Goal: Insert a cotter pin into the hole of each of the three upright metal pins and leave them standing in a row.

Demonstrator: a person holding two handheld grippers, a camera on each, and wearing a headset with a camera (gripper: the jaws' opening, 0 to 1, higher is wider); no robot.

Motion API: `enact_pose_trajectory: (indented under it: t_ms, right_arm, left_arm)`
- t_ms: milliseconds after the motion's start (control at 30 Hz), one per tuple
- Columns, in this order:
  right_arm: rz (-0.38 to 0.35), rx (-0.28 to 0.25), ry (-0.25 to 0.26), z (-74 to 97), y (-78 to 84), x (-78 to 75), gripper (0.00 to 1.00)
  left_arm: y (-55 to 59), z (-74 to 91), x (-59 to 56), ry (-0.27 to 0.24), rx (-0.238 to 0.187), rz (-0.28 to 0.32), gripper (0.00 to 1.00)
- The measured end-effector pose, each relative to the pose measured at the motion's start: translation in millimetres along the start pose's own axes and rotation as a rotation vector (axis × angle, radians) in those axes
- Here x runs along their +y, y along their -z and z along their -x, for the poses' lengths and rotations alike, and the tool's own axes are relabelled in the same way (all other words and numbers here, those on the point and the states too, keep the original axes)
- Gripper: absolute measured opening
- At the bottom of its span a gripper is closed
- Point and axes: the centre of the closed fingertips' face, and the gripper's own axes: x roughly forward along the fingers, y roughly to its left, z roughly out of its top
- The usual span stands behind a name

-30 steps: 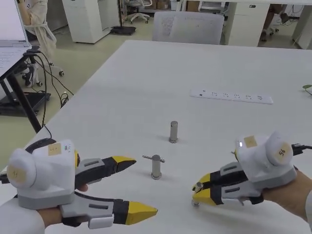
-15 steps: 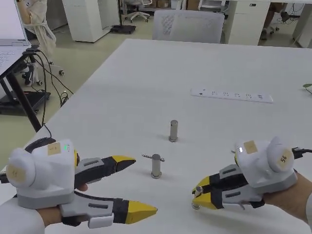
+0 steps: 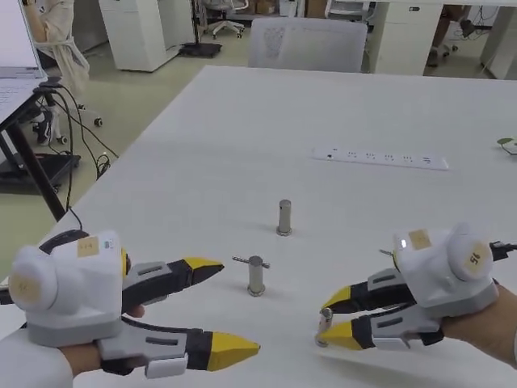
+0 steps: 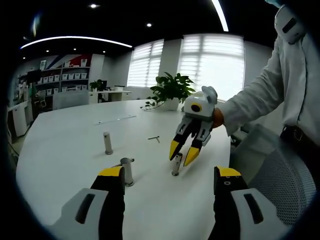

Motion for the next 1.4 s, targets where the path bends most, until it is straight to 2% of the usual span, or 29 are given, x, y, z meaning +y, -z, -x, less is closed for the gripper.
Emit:
enact_pose_trajectory:
  t_ms: [400, 600, 933, 1100, 1200, 1333, 1400]
  right_arm:
    - [-0.032, 0.013, 0.040, 21.1, 15.5, -7.1, 0.24]
    - [-0.032, 0.038, 0.072, 34.2, 26.0, -21.6, 0.23]
    - [0.011, 0.153, 0.151, 69.1, 47.7, -66.8, 0.20]
    - [0.061, 0.230, 0.164, 79.0, 55.5, -82.3, 0.19]
    - [0.124, 0.301, 0.155, 83.6, 61.5, -92.4, 0.18]
    - [0.175, 0.364, 0.143, 85.4, 66.3, -104.5, 0.18]
    - [0.186, 0.370, 0.139, 84.2, 66.2, -110.4, 0.17]
  left_arm:
    - [0.0, -7.4, -6.2, 0.019, 0.004, -0.001, 0.71]
    - [-1.0, -9.4, -7.5, 0.025, 0.005, -0.001, 0.71]
    - [-0.9, -10.4, -9.2, 0.027, 0.005, 0.001, 0.71]
    - [-0.8, -10.0, -8.0, 0.025, 0.006, 0.003, 0.70]
    - [-0.1, -9.0, -6.3, 0.021, 0.007, 0.005, 0.70]
    - [0.8, -7.4, -4.2, 0.013, 0.008, 0.011, 0.70]
    - [1.8, -6.4, -3.2, 0.010, 0.011, 0.014, 0.70]
